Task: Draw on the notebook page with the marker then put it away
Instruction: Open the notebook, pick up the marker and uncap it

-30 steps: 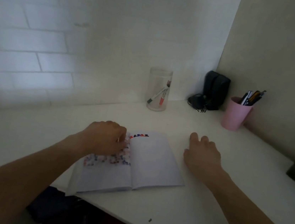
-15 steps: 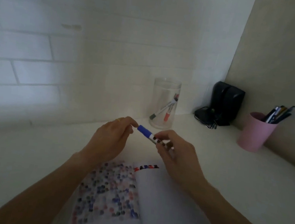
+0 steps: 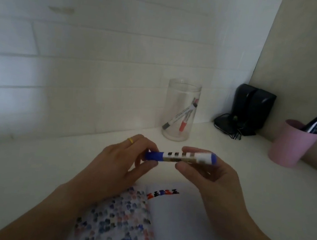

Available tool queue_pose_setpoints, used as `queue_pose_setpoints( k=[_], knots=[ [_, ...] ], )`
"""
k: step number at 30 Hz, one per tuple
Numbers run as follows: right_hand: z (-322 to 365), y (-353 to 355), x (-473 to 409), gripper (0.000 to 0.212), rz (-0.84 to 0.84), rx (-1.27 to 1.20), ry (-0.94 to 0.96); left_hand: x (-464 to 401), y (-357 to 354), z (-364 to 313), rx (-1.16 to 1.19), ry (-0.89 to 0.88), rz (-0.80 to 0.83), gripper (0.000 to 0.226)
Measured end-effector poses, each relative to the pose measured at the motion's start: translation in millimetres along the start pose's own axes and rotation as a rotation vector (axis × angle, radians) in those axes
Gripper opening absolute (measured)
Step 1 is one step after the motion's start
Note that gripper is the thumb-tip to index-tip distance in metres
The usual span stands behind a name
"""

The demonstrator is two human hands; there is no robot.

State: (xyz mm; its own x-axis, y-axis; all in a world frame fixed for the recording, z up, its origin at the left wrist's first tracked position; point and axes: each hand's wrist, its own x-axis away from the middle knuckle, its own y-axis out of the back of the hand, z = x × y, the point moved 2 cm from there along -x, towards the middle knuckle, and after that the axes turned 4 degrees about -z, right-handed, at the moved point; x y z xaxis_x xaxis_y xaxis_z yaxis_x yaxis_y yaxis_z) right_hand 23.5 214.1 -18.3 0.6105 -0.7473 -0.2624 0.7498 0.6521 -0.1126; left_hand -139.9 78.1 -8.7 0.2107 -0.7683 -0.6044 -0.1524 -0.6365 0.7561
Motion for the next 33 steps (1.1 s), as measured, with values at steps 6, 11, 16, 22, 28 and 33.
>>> queue_pose_setpoints(
  k=[6, 11, 16, 22, 28, 33],
  knots=[
    [-0.1, -5.5, -0.8, 0.026, 0.034, -0.224, -0.207, 2.7, -4.2, -27.7, 0.055, -0.021, 0.126, 0.032],
    [1.6, -4.0, -0.3, 0.039, 0.001, -0.219, -0.218, 2.0, -0.7, -33.6, 0.056, -0.006, 0.089, 0.044],
    [2.0, -6.4, 1.3, 0.037, 0.005, -0.279, -0.258, 2.9, -8.0, -32.2, -0.015, 0.007, 0.057, 0.025],
    [-0.9, -6.5, 3.6, 0.037, 0.04, -0.246, -0.212, 4.8, -6.7, -36.3, 0.029, 0.023, 0.084, 0.03],
    [1.1, -4.3, 2.6, 0.035, 0.055, -0.137, -0.158, 2.0, -5.3, -44.2, 0.039, 0.03, 0.109, 0.025],
    [8.5, -2.1, 1.4, 0.031, 0.054, -0.114, -0.108, -2.6, -5.5, -50.7, 0.263, 0.1, 0.162, 0.033]
  ],
)
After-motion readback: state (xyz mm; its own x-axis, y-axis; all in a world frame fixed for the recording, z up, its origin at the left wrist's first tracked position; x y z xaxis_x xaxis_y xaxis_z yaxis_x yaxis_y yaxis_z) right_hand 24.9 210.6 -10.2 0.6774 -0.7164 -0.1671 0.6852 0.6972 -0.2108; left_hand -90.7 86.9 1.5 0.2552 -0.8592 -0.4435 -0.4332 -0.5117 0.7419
